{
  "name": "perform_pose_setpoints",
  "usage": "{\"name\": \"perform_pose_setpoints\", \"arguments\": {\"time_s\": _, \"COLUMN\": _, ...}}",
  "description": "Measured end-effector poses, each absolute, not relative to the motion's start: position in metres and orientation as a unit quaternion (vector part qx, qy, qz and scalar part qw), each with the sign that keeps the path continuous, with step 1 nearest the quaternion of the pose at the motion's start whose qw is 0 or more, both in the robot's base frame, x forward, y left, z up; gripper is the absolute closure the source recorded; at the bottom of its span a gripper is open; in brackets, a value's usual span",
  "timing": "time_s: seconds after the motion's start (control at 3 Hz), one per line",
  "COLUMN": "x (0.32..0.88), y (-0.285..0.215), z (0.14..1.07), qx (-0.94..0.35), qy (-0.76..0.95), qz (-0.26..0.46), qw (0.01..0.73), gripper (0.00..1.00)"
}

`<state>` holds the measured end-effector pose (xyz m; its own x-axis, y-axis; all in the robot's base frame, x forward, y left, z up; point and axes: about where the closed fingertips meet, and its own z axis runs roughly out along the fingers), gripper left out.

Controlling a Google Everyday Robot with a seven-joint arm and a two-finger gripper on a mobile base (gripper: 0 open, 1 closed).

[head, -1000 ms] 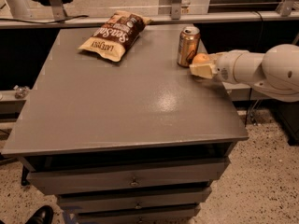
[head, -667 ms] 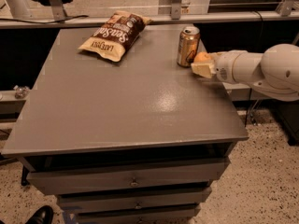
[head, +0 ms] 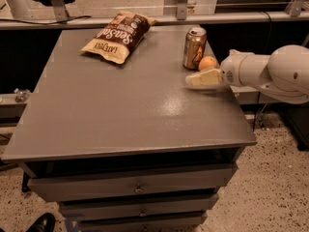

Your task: Move orange near orange can

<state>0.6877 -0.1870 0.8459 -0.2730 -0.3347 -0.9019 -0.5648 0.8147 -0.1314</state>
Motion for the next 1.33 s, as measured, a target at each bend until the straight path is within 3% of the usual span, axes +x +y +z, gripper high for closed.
{"name": "perform_pose_setpoints", "arguments": {"time_s": 0.67, "x": 0.668, "y": -0.192, "z": 0.864, "qx": -0.297, "qy": 0.779, "qz": 0.114, "qw": 0.54, "gripper": 0.0}}
{"name": "perform_pose_setpoints", "arguments": {"time_s": 1.33, "x": 0.609, "y": -0.218, "z": 0.911, "qx": -0.353, "qy": 0.744, "qz": 0.119, "qw": 0.555, "gripper": 0.0}}
